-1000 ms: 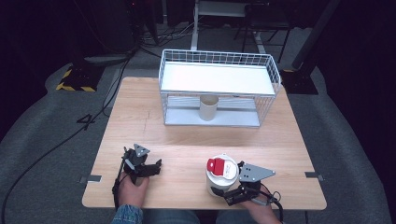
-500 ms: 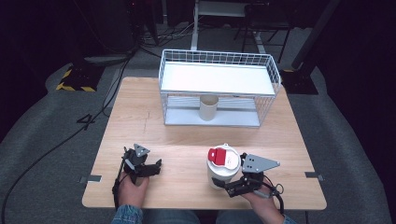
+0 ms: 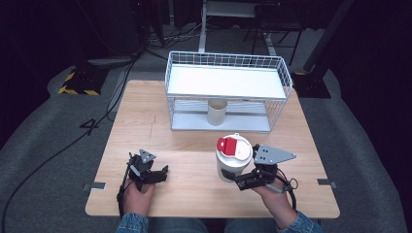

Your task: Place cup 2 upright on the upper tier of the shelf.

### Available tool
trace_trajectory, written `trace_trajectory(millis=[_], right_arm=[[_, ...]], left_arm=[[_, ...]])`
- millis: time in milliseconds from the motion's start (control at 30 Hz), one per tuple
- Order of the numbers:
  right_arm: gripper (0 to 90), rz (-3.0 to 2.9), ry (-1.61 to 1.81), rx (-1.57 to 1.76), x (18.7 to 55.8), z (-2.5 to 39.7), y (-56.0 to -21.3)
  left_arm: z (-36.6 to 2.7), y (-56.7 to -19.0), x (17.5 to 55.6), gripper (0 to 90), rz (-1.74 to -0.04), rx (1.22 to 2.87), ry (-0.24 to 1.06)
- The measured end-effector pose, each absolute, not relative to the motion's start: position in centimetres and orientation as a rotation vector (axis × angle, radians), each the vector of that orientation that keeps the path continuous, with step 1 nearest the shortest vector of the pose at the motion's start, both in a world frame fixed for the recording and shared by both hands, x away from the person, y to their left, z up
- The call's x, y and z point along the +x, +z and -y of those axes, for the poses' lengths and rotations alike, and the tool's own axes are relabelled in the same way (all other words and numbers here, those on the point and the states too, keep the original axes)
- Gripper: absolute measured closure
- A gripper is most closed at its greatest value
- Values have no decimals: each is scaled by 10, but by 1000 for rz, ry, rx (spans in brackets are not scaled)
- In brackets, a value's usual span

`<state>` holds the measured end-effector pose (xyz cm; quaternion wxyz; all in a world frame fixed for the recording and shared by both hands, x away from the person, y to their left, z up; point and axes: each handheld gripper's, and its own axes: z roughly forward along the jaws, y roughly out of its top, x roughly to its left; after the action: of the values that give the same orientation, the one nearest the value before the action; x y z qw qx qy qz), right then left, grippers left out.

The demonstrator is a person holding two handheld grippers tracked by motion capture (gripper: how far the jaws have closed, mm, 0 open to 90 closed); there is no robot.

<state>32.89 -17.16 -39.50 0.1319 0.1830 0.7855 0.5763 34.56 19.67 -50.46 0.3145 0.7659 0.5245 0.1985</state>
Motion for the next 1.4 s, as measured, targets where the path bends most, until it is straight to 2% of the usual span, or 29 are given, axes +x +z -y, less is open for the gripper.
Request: trace_trajectory(millis=[867,1400], right_arm=[[129,-2226,1729,580,367,167,-344],[130,-2178,1711,601,403,167,-309]], left_arm=[[-197,-505,346,141,-1383,2019,523],[-197,-505,345,141,-1382,2019,523]])
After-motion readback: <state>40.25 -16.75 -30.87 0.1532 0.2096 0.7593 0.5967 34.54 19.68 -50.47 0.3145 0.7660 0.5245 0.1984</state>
